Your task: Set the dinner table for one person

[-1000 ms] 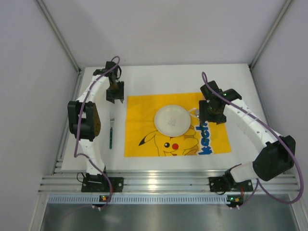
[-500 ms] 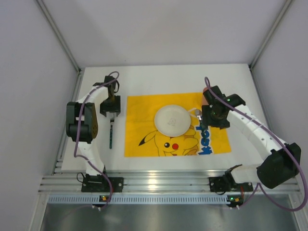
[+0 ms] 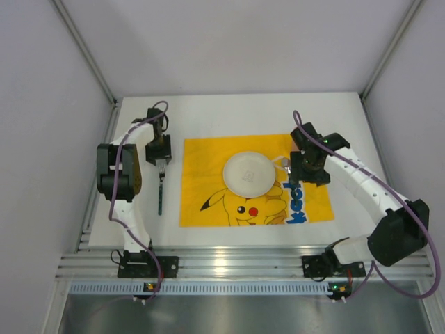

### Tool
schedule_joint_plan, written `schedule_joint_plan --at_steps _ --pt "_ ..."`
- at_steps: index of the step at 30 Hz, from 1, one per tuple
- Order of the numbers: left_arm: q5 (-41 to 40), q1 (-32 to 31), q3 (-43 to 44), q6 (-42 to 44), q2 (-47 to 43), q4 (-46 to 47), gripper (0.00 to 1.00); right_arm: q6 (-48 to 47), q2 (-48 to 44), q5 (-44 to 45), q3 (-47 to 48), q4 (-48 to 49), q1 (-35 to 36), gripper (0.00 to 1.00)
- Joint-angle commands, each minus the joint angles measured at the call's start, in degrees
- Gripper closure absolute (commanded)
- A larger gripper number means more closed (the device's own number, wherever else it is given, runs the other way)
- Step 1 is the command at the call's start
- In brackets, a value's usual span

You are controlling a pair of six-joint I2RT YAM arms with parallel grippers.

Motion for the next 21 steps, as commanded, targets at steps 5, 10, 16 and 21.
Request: schedule_joint_plan --at_steps 5,10,16,21 --pt "3.02 0.31 -4.37 0.03 -1.41 2.95 0.55 1.64 0.27 1.84 1.63 -0.30 -0.52 0.33" --pt "3.47 0.31 -7.36 -0.59 -4.05 3.21 0.62 1.99 0.45 1.76 0.93 0.23 -0.52 0.33" --pt "3.29 0.31 -7.98 -0.24 -5.46 2.60 0.70 2.16 0.27 1.76 0.67 0.50 -0.52 0.34" --pt "4.61 0.22 -4.56 -0.94 -6.77 0.14 0.78 2.52 -1.04 1.32 -0.56 1.02 -0.43 0.33"
